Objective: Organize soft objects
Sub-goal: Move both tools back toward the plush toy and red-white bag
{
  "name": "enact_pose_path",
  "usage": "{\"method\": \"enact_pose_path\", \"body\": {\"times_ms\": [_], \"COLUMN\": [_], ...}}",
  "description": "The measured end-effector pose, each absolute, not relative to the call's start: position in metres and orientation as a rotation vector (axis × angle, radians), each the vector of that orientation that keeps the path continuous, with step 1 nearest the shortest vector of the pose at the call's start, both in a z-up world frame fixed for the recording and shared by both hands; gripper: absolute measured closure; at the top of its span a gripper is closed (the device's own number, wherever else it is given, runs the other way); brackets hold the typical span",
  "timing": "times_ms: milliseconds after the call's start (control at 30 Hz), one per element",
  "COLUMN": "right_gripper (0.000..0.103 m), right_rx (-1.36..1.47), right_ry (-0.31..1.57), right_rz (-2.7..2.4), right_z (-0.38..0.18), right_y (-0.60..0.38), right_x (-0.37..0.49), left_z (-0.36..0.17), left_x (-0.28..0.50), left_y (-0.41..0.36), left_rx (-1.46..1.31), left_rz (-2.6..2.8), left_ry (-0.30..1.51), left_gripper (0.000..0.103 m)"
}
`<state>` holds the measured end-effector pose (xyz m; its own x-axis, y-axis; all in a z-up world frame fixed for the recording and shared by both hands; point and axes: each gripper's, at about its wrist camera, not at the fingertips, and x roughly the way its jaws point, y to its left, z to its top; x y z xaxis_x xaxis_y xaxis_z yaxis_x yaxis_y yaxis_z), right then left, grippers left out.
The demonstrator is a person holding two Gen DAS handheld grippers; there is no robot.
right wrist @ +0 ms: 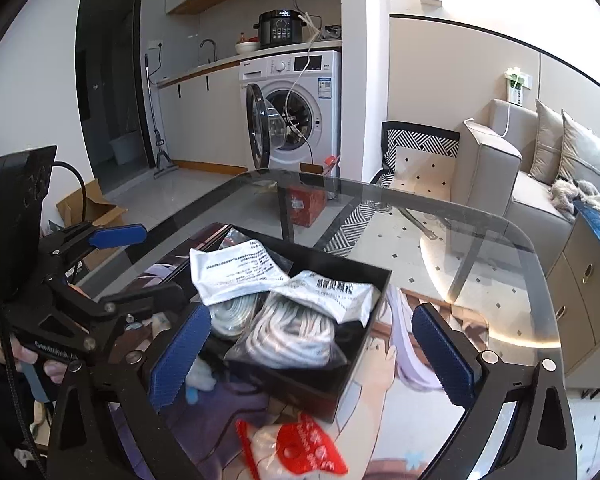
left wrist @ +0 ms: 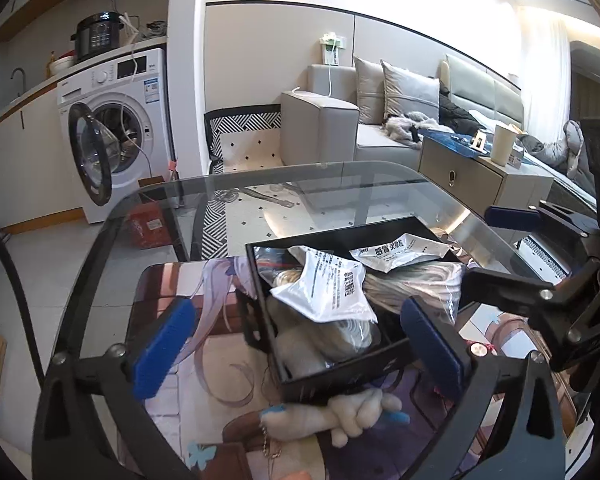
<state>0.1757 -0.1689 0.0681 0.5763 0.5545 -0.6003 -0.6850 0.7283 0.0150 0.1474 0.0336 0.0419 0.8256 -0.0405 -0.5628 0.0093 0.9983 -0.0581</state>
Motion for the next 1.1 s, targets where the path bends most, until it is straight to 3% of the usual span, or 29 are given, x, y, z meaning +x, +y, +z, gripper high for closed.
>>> {"method": "enact_pose_path", "body": {"times_ms": [1100], "right_gripper": [0.001], "right_rx": [-0.232], "right_ry": [0.723], "right_rz": [0.725], "right_z": [0.030], "right_y": [-0.207], "right_x": [0.131], "left_z": [0.017], "left_x": [0.114], "left_y": [0.026], "left_rx": [-0.061], "left_rz": [0.015], "left_ry": [0.648], "left_gripper": [0.000]}}
